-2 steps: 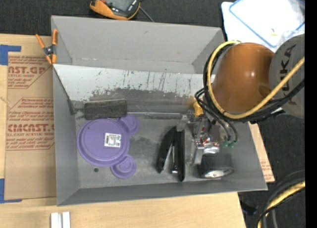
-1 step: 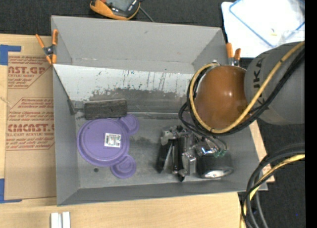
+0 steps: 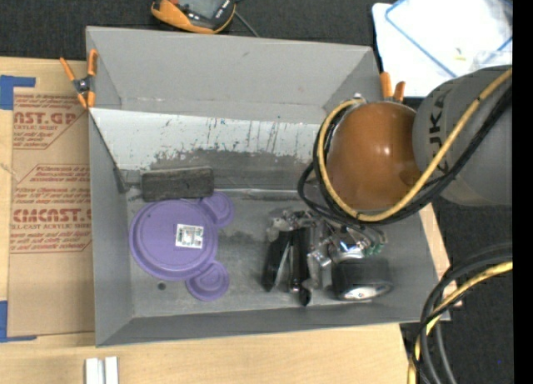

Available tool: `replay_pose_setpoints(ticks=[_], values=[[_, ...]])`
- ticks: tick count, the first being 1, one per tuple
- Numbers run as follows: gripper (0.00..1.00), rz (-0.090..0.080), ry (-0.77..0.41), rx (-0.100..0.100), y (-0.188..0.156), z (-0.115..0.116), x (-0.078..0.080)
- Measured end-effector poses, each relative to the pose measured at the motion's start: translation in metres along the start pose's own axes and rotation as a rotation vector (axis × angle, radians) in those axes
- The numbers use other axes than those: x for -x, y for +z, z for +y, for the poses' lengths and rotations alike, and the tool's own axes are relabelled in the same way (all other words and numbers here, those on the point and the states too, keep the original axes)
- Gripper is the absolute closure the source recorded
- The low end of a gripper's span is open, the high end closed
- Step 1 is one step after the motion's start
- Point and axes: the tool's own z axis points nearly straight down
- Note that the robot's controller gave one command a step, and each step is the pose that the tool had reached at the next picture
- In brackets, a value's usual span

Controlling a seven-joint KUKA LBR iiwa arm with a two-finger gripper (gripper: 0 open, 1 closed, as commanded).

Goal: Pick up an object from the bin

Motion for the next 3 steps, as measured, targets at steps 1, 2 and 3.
replay_pose_setpoints(ticks=[1, 2, 3], values=[[0.0, 0.003, -0.534, 0.005, 0.04, 0.006, 0.01], [0.0, -0.007, -0.531, -0.002, 0.079, -0.018, 0.026], [1.0, -0.008, -0.755, 0.0, 0.078, -0.009, 0.02]])
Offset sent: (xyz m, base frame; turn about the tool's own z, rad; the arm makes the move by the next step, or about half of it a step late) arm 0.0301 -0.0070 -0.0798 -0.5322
